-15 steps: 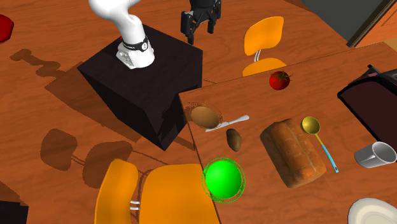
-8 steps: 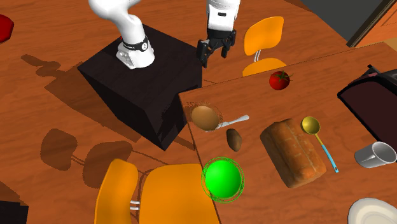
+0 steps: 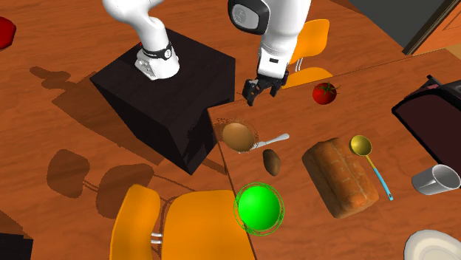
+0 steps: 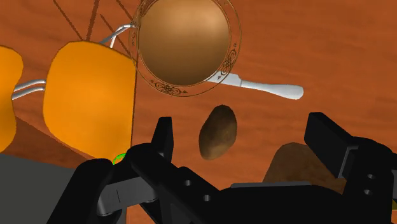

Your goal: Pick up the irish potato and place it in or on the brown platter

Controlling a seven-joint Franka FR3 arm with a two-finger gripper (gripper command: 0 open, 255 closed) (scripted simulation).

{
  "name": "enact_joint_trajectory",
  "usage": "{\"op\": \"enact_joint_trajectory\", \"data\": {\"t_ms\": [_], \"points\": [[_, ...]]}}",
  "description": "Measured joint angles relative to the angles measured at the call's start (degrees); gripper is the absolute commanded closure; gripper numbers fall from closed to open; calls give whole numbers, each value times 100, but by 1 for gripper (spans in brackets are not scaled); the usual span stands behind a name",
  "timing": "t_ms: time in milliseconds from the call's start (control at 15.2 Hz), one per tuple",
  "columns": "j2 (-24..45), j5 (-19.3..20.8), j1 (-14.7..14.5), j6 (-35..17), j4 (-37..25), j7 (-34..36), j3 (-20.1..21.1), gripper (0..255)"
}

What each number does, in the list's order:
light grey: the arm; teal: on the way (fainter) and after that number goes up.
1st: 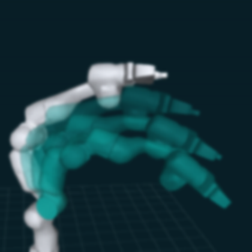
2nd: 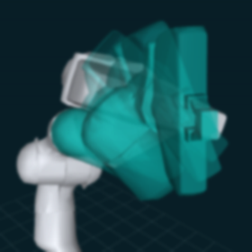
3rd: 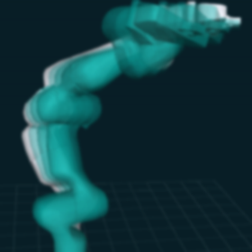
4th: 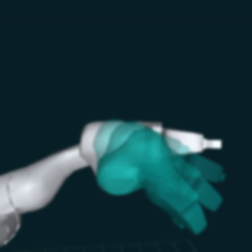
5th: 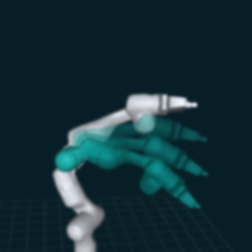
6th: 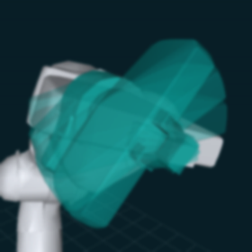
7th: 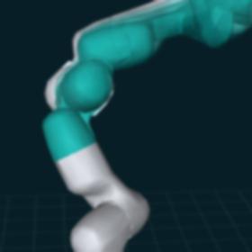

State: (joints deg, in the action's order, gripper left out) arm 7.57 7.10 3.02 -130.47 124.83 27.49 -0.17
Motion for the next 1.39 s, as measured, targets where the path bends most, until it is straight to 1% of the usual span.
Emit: {"op": "enact_joint_trajectory", "data": {"t_ms": [132, 528, 924, 990, 1122, 1386], "points": [[493, 41, 30, -215, -252, 148, -56, 0], [1810, 67, 29, -461, -1244, 626, -191, 0], [3212, -26, 104, -444, -2582, 949, -334, 0], [3479, -53, 113, -369, -2909, 1004, -351, 0], [3843, -90, 126, -323, -3290, 1108, -383, 0], [4135, -104, 163, -446, -3454, 1134, -400, 0]]}}
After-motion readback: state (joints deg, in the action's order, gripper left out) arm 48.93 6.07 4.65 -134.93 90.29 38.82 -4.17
